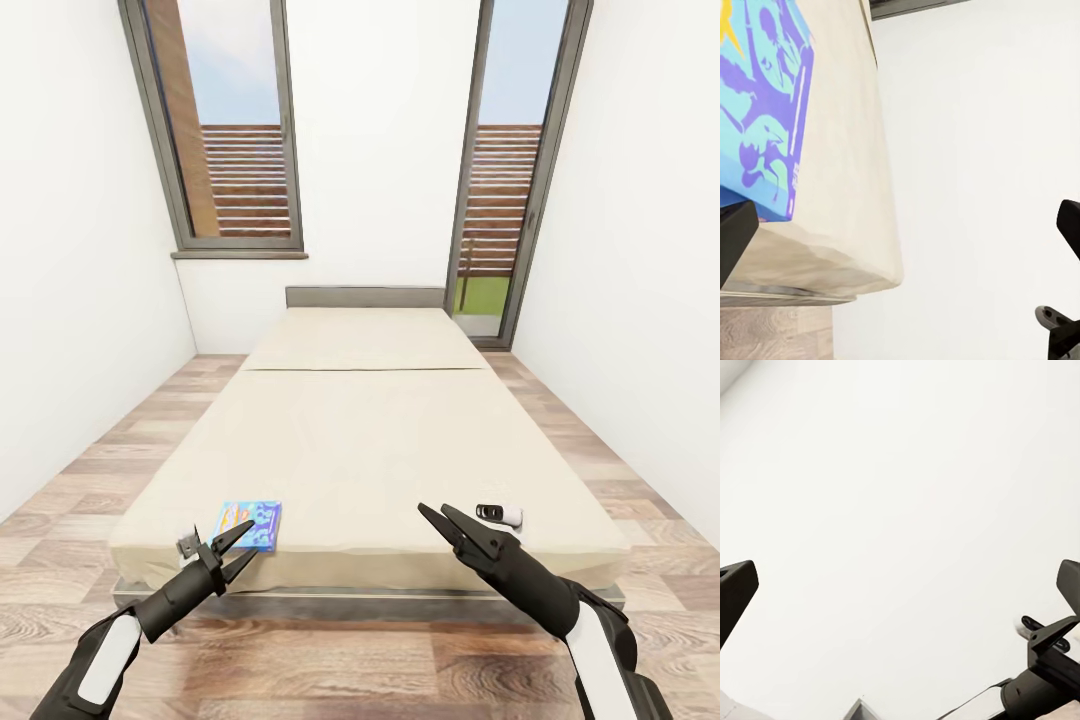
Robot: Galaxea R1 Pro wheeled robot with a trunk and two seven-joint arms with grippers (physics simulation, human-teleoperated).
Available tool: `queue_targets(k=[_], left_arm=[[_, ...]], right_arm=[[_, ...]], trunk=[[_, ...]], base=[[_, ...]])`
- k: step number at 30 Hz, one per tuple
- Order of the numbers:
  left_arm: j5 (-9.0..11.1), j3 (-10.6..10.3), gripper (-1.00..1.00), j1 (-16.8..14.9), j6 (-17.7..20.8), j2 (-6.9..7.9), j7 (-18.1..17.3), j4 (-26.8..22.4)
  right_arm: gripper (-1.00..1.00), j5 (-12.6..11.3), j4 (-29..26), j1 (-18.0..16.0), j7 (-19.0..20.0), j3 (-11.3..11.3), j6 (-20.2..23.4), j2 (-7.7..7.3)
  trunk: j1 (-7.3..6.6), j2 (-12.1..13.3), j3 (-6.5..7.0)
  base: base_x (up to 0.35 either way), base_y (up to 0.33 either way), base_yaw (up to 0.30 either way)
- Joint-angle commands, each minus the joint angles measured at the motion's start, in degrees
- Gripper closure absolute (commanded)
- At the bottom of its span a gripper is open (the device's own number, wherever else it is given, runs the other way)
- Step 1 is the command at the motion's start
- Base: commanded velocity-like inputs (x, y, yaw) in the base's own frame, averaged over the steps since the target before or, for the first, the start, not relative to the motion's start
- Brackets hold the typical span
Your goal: Put all the toys in the child's room - the three board games (two on the bed and one on the table), the two jigsaw puzzles on the table, and the tennis ball on the table - inside the toy box on the table in the child's room.
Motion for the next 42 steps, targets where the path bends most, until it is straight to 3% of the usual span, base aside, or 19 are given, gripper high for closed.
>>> queue_targets(k=[1,31,38,42], left_arm=[[0.2,0.0,-1.0,0.0,0.3,0.0,-0.1,0.0],[0.2,0.1,-1.0,0.0,0.3,0.08,-0.1,0.1],[0.2,0.1,-1.0,0.0,0.3,0.09,-0.1,0.1],[0.2,0.1,-1.0,0.0,0.4,0.09,-0.1,0.1]], right_arm=[[-1.0,-0.1,0.0,0.0,0.1,-0.1,0.3,0.04],[-1.0,-0.1,0.0,0.0,0.2,-0.2,0.3,-0.04],[-1.0,-0.1,0.0,0.0,0.2,-0.2,0.3,-0.04],[-1.0,-0.1,0.0,0.0,0.2,-0.2,0.3,-0.07]], trunk=[[-0.01,0.0,-0.05],[-0.01,0.0,-0.05],[1.53,-2.8,-1.31],[1.53,-2.8,-1.31]], base=[[0.0,0.002,0.0],[0.0,0.049,0.0],[0.0,0.0,0.0],[0.0,0.0,0.0]])
